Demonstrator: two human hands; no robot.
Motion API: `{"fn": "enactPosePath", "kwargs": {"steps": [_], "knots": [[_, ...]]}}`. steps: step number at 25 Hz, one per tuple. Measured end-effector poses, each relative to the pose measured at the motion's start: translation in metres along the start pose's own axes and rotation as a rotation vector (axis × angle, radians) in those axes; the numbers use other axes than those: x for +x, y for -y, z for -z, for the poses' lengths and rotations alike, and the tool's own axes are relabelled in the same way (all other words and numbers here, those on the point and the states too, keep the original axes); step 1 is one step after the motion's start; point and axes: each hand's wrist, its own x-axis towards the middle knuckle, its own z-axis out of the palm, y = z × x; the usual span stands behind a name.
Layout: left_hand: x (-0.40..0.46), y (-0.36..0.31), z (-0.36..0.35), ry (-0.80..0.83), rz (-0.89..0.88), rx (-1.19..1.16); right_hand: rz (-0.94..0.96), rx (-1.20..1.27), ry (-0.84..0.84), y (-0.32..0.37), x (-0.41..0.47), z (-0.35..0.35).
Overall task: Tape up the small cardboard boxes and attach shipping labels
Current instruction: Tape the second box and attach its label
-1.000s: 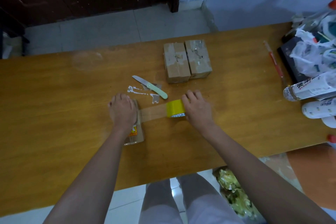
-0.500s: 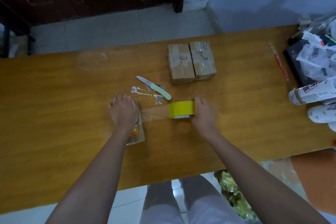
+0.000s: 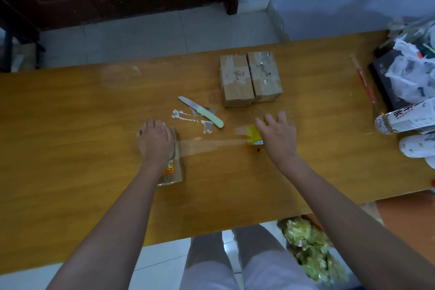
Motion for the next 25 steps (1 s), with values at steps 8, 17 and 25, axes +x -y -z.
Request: {"fn": "enactPosePath", "kwargs": {"steps": [8, 17, 25], "knots": [[-0.001, -0.004, 0.001, 0.043, 0.021, 0.063, -0.116, 0.074, 0.306, -0.001, -0.010, 0.018], [-0.001, -0.004, -0.002, 0.059, 0.030, 0.075, -0.039, 0.372, 0.108, 0.088, 0.051, 0.040], [-0.002, -0.001, -0.003, 0.033, 0.022, 0.055, -0.134, 0.205, 0.409, 0.132, 0.092, -0.021]]}}
